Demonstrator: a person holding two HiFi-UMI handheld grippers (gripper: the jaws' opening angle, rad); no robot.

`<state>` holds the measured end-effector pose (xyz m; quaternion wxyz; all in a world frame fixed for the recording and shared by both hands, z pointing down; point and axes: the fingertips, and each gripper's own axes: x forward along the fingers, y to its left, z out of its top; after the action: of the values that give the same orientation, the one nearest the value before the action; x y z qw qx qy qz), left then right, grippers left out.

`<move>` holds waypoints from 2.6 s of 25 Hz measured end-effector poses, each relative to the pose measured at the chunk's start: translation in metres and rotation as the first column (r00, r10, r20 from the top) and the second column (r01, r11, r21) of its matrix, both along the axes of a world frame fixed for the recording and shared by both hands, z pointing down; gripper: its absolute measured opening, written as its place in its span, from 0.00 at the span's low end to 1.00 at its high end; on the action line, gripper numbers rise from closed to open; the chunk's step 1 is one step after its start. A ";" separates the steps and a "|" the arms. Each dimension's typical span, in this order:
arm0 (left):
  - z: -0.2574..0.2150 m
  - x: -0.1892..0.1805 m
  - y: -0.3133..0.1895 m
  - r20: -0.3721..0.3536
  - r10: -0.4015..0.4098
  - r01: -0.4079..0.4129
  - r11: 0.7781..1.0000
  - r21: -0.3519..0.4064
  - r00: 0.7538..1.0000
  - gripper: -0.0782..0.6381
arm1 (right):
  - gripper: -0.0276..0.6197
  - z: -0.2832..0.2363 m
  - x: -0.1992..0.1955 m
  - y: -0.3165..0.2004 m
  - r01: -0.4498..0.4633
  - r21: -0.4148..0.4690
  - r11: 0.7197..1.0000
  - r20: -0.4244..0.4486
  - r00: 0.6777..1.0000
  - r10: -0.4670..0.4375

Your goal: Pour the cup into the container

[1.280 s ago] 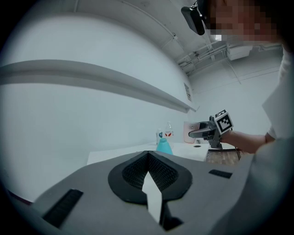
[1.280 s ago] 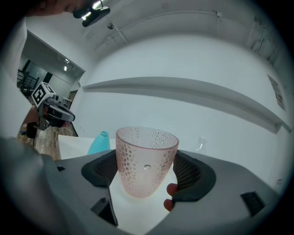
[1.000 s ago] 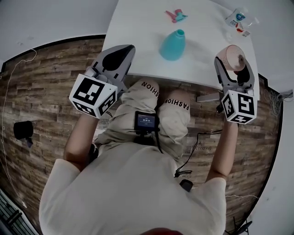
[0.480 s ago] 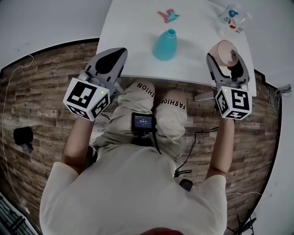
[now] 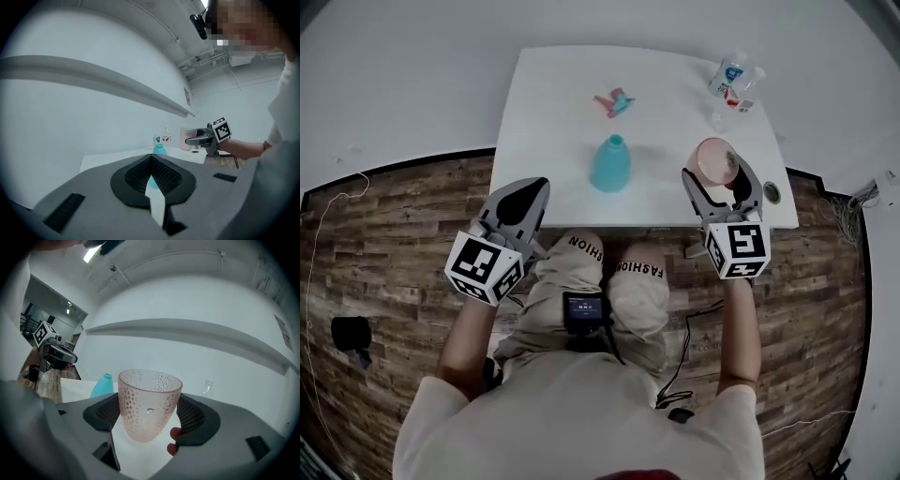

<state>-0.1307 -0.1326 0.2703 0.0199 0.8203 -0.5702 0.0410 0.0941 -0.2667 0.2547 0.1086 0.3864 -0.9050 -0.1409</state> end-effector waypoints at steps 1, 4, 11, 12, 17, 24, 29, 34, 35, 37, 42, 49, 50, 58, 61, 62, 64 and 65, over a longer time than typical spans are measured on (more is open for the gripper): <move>-0.001 0.000 0.000 -0.001 0.001 -0.001 1.000 -0.003 1.000 0.12 | 0.62 0.002 0.000 0.000 0.001 -0.008 1.000 -0.002 1.000 -0.001; -0.011 -0.001 -0.001 0.002 0.004 -0.004 1.000 0.013 1.000 0.12 | 0.62 -0.003 -0.003 0.000 0.004 -0.005 1.000 0.001 1.000 -0.004; -0.003 0.008 0.002 -0.013 0.021 -0.021 1.000 0.000 1.000 0.12 | 0.62 0.004 0.001 0.000 0.001 0.000 1.000 0.005 1.000 -0.001; -0.004 0.010 0.004 -0.033 0.029 -0.029 1.000 -0.004 0.999 0.12 | 0.62 0.006 0.002 0.000 0.000 -0.005 1.000 0.005 1.000 0.000; -0.013 0.018 0.006 -0.045 0.043 -0.043 0.999 0.015 0.998 0.12 | 0.62 0.008 0.009 -0.003 -0.010 -0.008 1.000 0.010 1.000 0.010; -0.017 0.015 0.002 -0.037 0.048 -0.048 0.999 0.020 0.998 0.12 | 0.62 -0.001 0.007 -0.003 -0.014 -0.005 1.000 0.008 1.000 0.014; -0.008 0.017 0.005 -0.033 0.048 -0.047 0.999 0.008 0.998 0.12 | 0.62 0.005 0.009 -0.002 -0.019 -0.010 1.000 0.011 1.000 0.019; -0.006 0.013 0.003 -0.031 0.037 -0.037 0.999 0.006 0.999 0.12 | 0.62 0.009 0.010 -0.005 -0.023 -0.017 1.000 0.010 1.000 0.023; -0.006 0.012 0.002 -0.029 0.034 -0.034 0.999 0.007 0.999 0.12 | 0.62 0.009 0.009 -0.006 -0.023 -0.015 1.000 0.012 1.000 0.023; -0.004 0.013 0.002 -0.028 0.029 -0.029 1.000 0.006 0.999 0.12 | 0.62 0.013 0.012 -0.006 -0.026 -0.021 0.999 0.013 1.000 0.026; -0.007 0.012 0.000 -0.025 0.028 -0.027 0.999 0.022 0.999 0.12 | 0.62 0.017 0.014 -0.008 -0.032 -0.027 0.999 0.009 0.999 0.032; -0.005 0.004 0.004 -0.016 0.021 -0.021 1.000 0.002 1.000 0.12 | 0.62 0.012 0.005 -0.004 -0.029 -0.036 0.999 0.009 1.000 0.029; -0.007 0.003 0.004 -0.013 0.021 -0.021 1.000 0.007 1.000 0.12 | 0.62 0.009 0.005 -0.004 -0.029 -0.027 0.999 0.013 0.999 0.030; -0.003 0.012 0.005 -0.026 0.005 -0.005 1.000 0.016 1.000 0.12 | 0.62 0.010 0.009 -0.005 -0.019 -0.028 0.999 0.012 1.000 0.019; -0.003 0.018 0.003 -0.030 0.013 -0.012 1.000 0.020 0.999 0.12 | 0.62 0.009 0.011 -0.005 -0.020 -0.026 0.999 0.010 1.000 0.020; -0.004 0.019 0.002 -0.031 0.015 -0.014 1.000 0.022 0.999 0.12 | 0.62 0.009 0.011 -0.005 -0.020 -0.025 0.999 0.011 1.000 0.021; -0.004 0.020 0.002 -0.034 0.018 -0.017 1.000 0.023 0.999 0.12 | 0.62 0.008 0.011 -0.004 -0.022 -0.025 0.999 0.012 1.000 0.022; -0.004 0.020 0.002 -0.036 0.019 -0.019 1.000 0.021 0.999 0.12 | 0.62 0.008 0.011 -0.003 -0.023 -0.028 0.999 0.012 1.000 0.023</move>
<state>-0.1109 -0.1307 0.2660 0.0214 0.8264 -0.5623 0.0206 0.1050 -0.2701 0.2629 0.1101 0.3961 -0.9030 -0.1249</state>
